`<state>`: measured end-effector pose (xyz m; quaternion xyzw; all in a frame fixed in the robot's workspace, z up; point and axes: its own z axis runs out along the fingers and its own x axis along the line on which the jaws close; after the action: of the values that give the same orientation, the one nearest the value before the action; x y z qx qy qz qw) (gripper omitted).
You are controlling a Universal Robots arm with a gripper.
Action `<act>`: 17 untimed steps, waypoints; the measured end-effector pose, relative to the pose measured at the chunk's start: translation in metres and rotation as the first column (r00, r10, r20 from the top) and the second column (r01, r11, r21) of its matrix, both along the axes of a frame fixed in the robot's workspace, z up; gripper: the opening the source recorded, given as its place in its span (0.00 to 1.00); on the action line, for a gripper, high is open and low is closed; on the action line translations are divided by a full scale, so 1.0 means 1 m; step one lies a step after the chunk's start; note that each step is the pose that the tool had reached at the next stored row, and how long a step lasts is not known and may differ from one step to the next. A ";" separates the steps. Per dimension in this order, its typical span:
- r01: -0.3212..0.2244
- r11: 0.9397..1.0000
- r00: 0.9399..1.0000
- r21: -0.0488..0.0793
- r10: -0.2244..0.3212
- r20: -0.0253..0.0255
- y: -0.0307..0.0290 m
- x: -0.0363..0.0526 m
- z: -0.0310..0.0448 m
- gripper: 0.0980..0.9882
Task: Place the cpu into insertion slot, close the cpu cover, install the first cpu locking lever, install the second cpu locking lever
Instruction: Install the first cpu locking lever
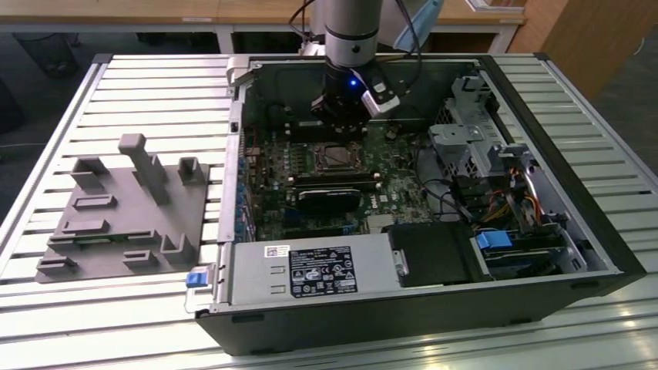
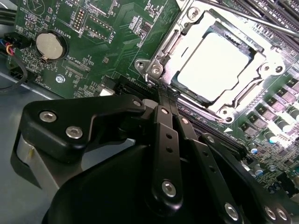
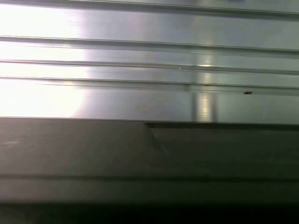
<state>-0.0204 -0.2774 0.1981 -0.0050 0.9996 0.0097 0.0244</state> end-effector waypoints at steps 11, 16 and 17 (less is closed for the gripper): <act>0.000 1.000 1.000 0.002 0.000 -0.002 -0.0009 -0.0005 -0.0044 0.01; 0.000 1.000 1.000 0.007 0.000 -0.001 -0.0002 -0.0001 -0.0027 0.01; 0.000 1.000 1.000 0.008 0.000 0.000 0.0001 0.0000 -0.0017 0.01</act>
<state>-0.0204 -0.2774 0.1964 -0.0048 0.9996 0.0137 0.0245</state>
